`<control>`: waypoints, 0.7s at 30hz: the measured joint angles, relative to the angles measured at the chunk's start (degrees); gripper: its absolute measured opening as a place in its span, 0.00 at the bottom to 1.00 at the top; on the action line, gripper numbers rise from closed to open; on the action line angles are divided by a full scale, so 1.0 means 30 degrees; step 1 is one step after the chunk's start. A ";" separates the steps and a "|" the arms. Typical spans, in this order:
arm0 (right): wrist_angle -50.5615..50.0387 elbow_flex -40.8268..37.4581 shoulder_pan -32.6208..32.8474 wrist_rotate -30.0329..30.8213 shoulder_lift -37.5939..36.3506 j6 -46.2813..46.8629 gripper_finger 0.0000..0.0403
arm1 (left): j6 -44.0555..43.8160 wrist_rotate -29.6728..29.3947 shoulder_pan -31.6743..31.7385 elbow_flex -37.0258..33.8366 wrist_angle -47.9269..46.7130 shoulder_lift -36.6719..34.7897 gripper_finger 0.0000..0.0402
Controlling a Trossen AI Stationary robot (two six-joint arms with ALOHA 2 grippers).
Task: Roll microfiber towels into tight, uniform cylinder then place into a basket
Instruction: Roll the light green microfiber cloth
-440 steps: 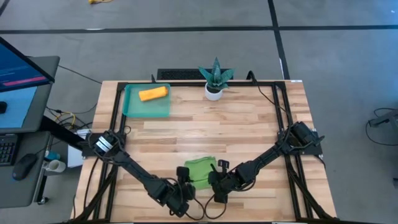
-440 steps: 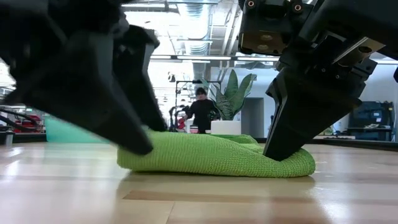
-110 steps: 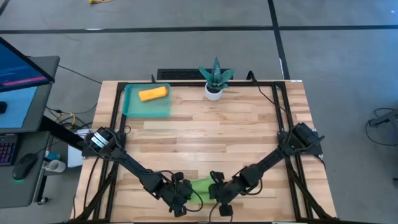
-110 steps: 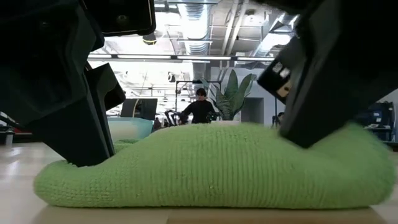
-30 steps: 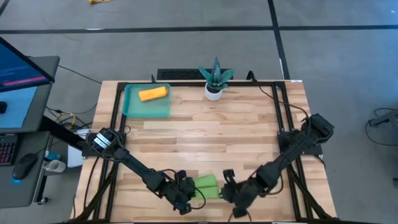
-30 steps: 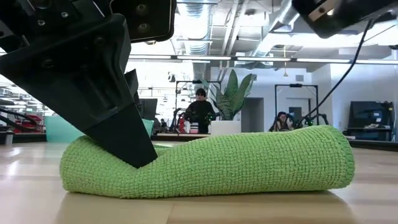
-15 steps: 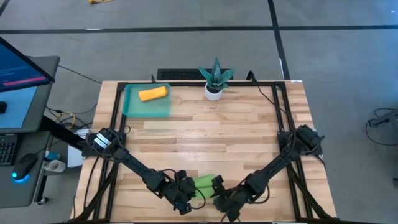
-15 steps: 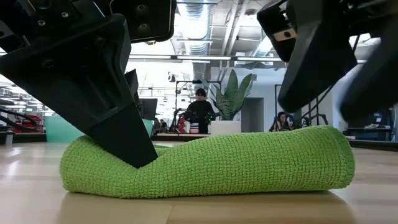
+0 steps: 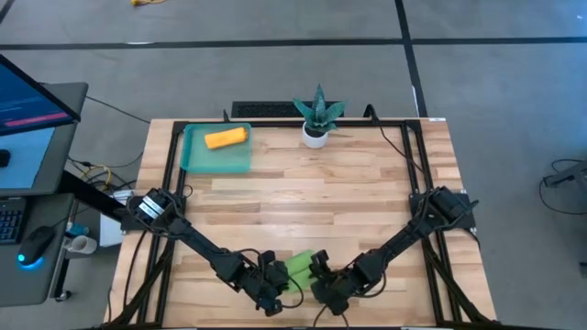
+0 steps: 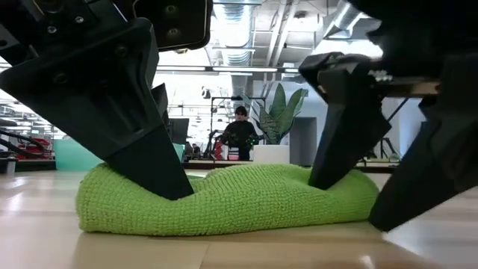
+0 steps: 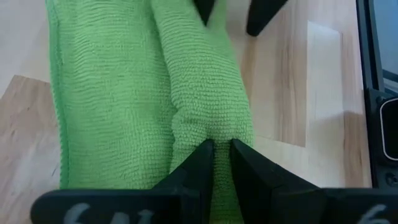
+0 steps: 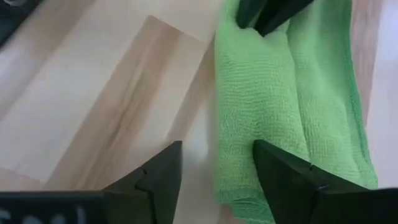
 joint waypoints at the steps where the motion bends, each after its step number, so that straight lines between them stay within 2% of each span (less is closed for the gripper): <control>1: -0.0032 0.0000 -0.0087 -0.0035 0.0059 -0.0003 0.55 | 0.0148 -0.0008 0.0000 -0.0007 0.0024 0.0001 0.13; 7: -0.0526 0.0279 0.0080 -0.0623 -0.0099 0.0004 0.52 | 0.0274 -0.0022 0.0000 -0.0015 0.0030 0.0007 0.13; 14: -0.3325 0.2402 0.0581 -0.0616 -0.0154 0.0007 0.49 | 0.0288 -0.0022 -0.0007 -0.0015 0.0038 0.0007 0.13; 21: -0.3651 0.2483 0.0209 -0.0571 -0.0161 -0.0332 0.48 | 0.0281 -0.0015 -0.0007 -0.0015 0.0038 0.0007 0.13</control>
